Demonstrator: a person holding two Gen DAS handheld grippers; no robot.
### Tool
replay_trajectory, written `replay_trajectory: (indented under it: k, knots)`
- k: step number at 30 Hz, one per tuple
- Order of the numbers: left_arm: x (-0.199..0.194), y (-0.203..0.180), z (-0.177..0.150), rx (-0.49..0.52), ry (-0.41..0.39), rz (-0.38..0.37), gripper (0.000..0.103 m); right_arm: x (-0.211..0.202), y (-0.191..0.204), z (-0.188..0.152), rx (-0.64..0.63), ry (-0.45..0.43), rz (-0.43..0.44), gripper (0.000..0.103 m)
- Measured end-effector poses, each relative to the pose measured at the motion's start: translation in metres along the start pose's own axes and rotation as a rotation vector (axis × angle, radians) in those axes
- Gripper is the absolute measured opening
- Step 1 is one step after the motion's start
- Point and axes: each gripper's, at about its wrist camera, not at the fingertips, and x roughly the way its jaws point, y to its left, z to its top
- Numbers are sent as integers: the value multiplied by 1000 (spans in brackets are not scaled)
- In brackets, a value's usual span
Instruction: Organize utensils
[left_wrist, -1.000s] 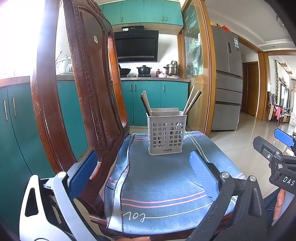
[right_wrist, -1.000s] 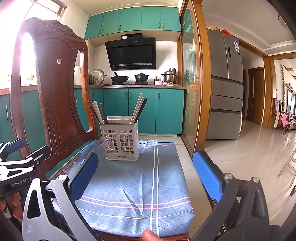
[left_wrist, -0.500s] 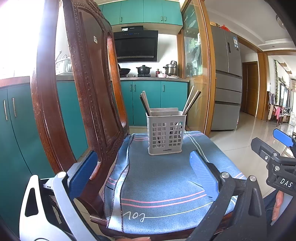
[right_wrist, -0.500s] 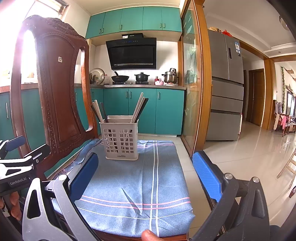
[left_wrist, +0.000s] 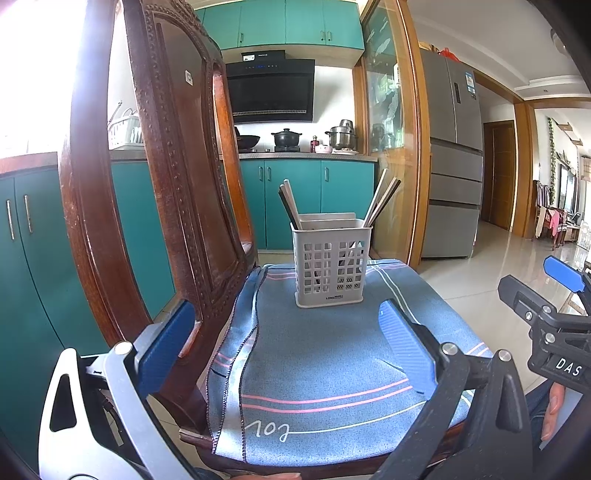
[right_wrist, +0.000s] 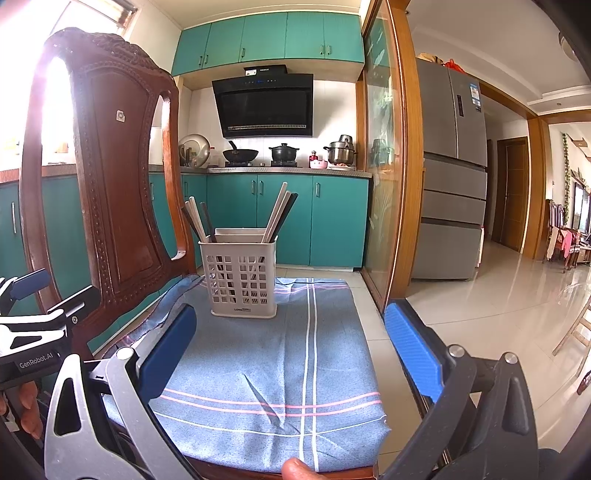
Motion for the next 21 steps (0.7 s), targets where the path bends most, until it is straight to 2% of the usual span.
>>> replay_trajectory:
  k: [21]
  knots:
    - [2,0,-1,8,0,-4,99,4,-3,-2,-6,8,2,100]
